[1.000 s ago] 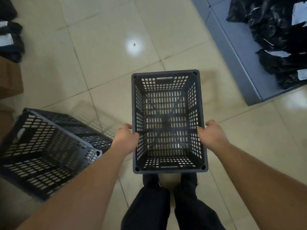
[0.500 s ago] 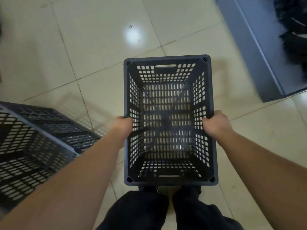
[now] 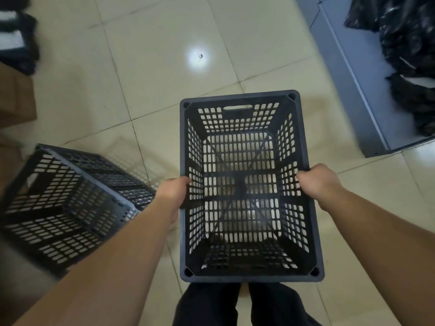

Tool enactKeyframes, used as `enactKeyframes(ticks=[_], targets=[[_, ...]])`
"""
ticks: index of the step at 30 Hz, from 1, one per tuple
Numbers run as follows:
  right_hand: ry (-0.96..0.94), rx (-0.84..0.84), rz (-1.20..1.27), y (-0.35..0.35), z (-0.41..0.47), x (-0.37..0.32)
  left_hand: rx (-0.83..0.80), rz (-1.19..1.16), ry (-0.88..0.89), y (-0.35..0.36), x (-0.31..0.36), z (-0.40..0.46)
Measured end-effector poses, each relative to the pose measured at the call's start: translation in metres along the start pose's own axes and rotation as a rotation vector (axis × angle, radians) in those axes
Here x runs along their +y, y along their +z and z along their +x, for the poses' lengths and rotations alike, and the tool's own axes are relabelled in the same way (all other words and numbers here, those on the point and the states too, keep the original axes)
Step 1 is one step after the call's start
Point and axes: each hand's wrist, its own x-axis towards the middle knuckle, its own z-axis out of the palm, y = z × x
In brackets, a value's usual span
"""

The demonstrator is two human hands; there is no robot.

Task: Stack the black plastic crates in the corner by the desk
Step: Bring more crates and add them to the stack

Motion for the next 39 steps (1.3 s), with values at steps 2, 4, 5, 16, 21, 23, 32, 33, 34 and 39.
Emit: enactKeyframes(ticks=[2,4,5,16,21,23,32,33,34,39], targets=[[-0.022,0.011,-0.056,-0.019,-0.027,-0.013,0.016,-0.009,0.000,-0.020,0.003,-0.026],[-0.040,0.025,-0.104,-0.038,-0.058,-0.026,0.047,-0.018,-0.007,-0.041,0.007,-0.054],[-0.049,0.027,-0.128,-0.047,-0.073,-0.032,0.057,-0.025,-0.010,-0.053,0.009,-0.069],[-0.191,0.048,-0.267,-0.123,-0.217,-0.109,0.091,-0.242,-0.014,-0.170,0.038,-0.219],[-0.323,0.068,-0.353,-0.144,-0.264,-0.150,0.140,-0.344,0.011,-0.212,0.035,-0.268],[-0.386,0.064,-0.402,-0.152,-0.279,-0.165,0.171,-0.401,0.018,-0.228,0.030,-0.286],[-0.726,0.063,-0.515,-0.168,-0.377,-0.214,0.391,-0.599,0.008,-0.281,-0.029,-0.387],[-0.763,0.053,-0.541,-0.166,-0.390,-0.217,0.422,-0.626,0.000,-0.285,-0.040,-0.399],[-0.805,0.040,-0.565,-0.164,-0.402,-0.219,0.444,-0.651,-0.008,-0.288,-0.053,-0.410],[-0.991,-0.037,-0.650,-0.141,-0.477,-0.217,0.548,-0.783,-0.072,-0.304,-0.134,-0.454]])
